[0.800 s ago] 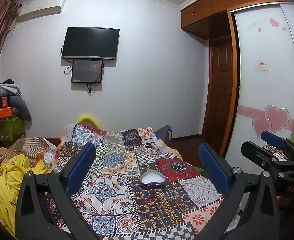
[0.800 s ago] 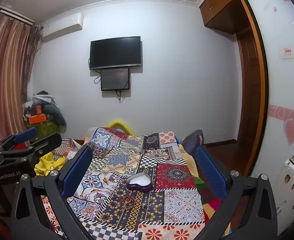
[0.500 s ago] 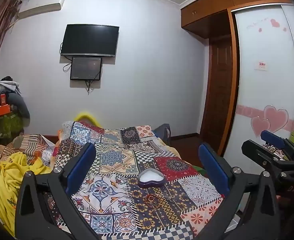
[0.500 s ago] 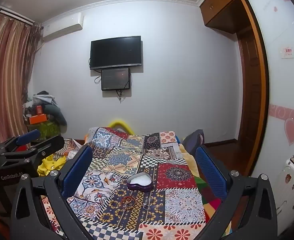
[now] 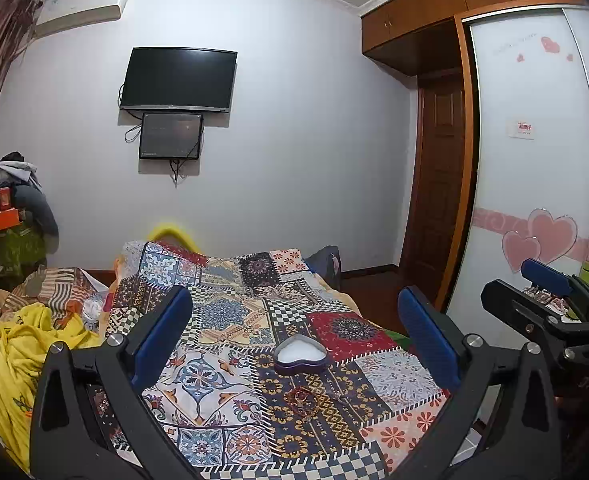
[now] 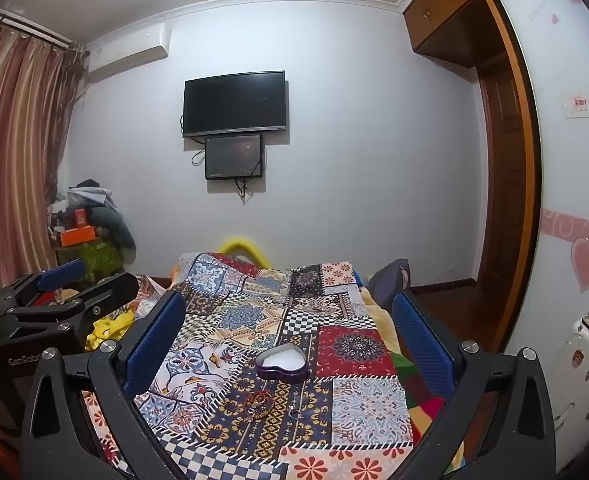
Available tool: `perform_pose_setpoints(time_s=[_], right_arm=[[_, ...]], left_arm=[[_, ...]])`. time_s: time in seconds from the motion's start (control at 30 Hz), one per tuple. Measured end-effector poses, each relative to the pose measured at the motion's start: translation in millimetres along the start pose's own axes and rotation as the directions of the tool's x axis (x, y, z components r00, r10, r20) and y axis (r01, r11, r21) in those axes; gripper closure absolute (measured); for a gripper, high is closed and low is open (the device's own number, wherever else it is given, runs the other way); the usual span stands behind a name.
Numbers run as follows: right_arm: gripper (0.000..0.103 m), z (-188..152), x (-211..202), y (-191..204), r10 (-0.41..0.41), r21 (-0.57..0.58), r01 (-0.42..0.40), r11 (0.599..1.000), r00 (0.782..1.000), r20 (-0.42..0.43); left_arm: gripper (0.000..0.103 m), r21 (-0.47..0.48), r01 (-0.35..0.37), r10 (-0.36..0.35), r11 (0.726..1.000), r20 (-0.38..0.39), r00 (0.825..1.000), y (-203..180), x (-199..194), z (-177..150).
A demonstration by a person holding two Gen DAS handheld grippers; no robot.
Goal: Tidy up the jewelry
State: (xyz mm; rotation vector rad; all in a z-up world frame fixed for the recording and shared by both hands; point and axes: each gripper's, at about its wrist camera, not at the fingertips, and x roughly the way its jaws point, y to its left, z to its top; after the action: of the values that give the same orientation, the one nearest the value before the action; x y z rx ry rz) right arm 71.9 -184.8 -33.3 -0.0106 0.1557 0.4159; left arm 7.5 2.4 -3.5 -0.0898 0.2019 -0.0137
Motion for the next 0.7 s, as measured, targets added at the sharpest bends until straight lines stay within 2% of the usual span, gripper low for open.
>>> perform_pose_setpoints(time_s=[0.7], right_arm=[[0.0, 0.9, 0.7, 2.2, -0.004, -0.001, 0.004, 1.0, 1.0, -0.008]], left_arm=[[0.0, 0.003, 0.004, -0.004, 1.0, -0.016, 1.0, -4.5, 5.1, -4.0]])
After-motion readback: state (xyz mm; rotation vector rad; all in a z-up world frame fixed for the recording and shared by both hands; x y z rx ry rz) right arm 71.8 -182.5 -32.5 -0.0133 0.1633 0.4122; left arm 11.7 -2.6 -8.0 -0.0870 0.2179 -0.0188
